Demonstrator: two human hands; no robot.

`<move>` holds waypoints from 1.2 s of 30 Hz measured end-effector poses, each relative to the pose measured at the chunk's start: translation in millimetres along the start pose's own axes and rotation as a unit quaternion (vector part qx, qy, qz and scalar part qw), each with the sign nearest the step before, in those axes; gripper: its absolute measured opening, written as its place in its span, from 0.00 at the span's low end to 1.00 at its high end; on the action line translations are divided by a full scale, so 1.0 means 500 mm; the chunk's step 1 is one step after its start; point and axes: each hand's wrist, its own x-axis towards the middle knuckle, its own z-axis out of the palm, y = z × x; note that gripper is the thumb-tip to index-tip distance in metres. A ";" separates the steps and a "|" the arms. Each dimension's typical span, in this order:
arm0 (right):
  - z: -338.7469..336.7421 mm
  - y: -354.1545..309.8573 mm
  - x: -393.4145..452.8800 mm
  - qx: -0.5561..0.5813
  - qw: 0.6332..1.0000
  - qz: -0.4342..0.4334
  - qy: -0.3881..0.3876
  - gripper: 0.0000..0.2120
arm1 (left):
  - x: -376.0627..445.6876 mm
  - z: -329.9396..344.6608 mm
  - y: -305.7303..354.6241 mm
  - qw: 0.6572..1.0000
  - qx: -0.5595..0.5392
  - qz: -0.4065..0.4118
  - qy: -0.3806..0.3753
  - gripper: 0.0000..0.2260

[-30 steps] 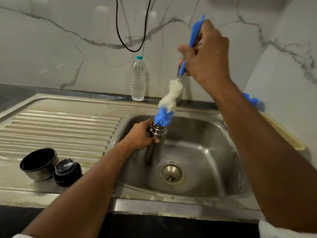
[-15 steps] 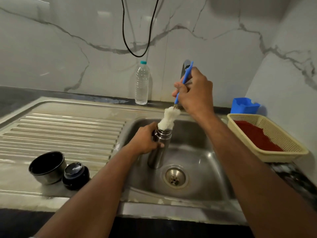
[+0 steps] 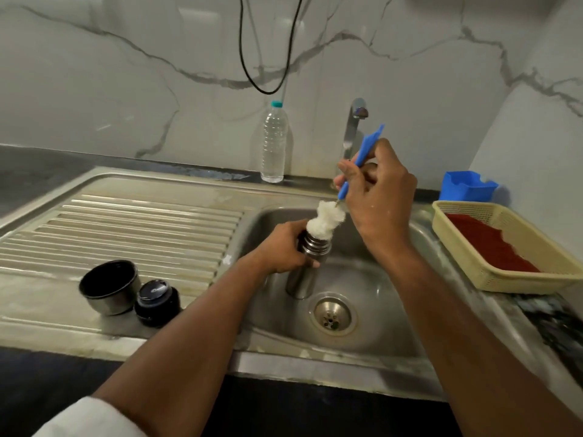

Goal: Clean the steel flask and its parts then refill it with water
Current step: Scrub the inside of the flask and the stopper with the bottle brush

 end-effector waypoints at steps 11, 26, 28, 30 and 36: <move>0.030 0.046 -0.067 -0.056 0.992 0.028 -0.111 0.11 | 0.011 0.008 0.000 0.999 0.022 0.043 -0.016 0.33; 0.013 0.040 -0.050 0.033 0.998 0.026 -0.056 0.07 | 0.021 0.006 -0.002 0.999 0.017 0.026 -0.033 0.31; 0.026 0.043 -0.066 0.006 0.991 0.022 -0.130 0.10 | 0.020 0.005 -0.002 0.999 0.020 0.026 -0.033 0.30; 0.023 0.037 -0.061 0.010 0.993 -0.025 -0.116 0.14 | 0.018 0.004 -0.004 0.999 0.010 0.023 -0.029 0.29; 0.031 0.007 -0.075 -0.020 0.990 -0.130 -0.043 0.14 | 0.018 0.003 -0.004 0.998 0.024 0.022 -0.045 0.23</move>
